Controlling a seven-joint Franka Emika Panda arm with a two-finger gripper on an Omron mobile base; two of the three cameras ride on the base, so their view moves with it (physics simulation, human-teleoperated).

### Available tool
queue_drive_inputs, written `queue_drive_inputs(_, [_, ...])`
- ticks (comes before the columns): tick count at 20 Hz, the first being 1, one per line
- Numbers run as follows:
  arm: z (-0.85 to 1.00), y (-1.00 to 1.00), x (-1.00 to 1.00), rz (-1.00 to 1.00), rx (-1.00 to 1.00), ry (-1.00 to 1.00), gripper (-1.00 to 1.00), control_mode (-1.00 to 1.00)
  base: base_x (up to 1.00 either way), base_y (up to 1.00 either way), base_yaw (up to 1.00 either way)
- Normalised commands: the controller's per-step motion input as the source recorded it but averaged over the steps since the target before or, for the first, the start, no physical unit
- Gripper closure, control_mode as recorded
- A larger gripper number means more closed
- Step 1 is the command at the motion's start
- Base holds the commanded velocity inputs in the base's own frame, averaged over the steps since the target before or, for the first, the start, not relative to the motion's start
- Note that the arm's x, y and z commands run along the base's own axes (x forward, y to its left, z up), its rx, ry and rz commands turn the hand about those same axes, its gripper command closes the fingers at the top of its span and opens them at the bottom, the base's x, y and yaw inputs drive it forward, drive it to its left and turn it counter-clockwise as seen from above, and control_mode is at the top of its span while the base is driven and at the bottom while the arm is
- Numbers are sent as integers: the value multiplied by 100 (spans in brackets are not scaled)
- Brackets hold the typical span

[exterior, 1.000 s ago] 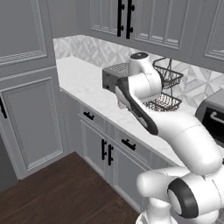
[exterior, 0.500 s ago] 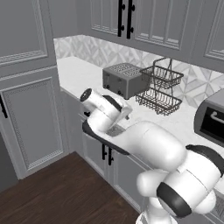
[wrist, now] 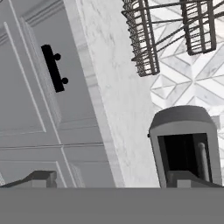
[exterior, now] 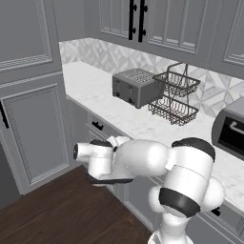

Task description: Take a straw from the drawer in front and place it inside the glass cup on the dining counter.

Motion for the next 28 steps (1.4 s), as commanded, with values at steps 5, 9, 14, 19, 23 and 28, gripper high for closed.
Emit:
queue_drive_inputs(5, [-57, -11, 39, -6, -22, -3, -100, -100, 0, 0, 0])
queue_drive_inputs(9, [-38, -33, 48, -7, -14, -1, -100, -100, 0, 0, 0])
queue_drive_inputs(14, [-36, -33, 47, -8, -10, -2, -100, -100, 0, 0, 0])
queue_drive_inputs(19, [-35, -35, 41, -9, -5, 0, -100, -100, 0, 0, 0])
queue_drive_inputs(23, [-33, -28, 43, -5, 0, 0, -100, -100, 0, 0, 0])
queue_drive_inputs(28, [-27, -30, 27, -1, 0, 0, -100, -100, 0, 0, 0])
